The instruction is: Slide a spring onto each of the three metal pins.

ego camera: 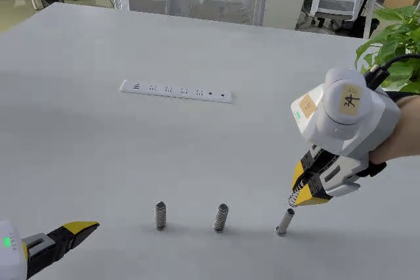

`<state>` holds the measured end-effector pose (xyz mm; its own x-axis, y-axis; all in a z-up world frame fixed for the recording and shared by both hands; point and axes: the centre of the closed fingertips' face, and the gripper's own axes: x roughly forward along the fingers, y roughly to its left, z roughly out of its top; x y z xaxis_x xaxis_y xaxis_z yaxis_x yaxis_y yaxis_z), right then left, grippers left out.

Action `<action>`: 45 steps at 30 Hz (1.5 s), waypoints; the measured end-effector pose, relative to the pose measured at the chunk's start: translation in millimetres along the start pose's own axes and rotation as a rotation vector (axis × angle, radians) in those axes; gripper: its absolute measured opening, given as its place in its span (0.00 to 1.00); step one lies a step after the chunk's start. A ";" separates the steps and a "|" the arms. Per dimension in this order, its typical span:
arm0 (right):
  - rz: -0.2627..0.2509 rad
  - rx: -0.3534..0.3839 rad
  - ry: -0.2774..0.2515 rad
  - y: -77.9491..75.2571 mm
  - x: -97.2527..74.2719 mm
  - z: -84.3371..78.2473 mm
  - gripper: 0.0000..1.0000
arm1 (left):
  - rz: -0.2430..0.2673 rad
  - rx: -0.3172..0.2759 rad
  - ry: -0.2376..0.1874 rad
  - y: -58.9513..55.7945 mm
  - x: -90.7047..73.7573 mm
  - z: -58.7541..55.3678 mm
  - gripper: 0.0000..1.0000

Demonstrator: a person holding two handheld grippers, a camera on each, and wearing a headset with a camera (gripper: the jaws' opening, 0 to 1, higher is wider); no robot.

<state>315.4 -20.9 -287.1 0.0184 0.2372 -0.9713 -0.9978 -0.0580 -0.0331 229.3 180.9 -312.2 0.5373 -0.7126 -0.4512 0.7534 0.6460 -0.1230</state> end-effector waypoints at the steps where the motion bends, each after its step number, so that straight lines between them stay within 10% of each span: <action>1: 0.003 -0.003 0.004 0.4 1.7 -0.7 0.07 | 0.001 -0.002 0.002 0.2 -0.1 -0.8 0.97; 45: 0.036 -0.032 0.054 3.6 27.7 -13.5 0.08 | -0.001 -0.039 0.019 4.8 1.1 -11.0 0.93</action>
<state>313.2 -27.6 -317.2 -0.0128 0.1820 -0.9832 -0.9953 -0.0966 -0.0049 229.3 186.2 -323.1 0.5288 -0.7081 -0.4680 0.7386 0.6555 -0.1573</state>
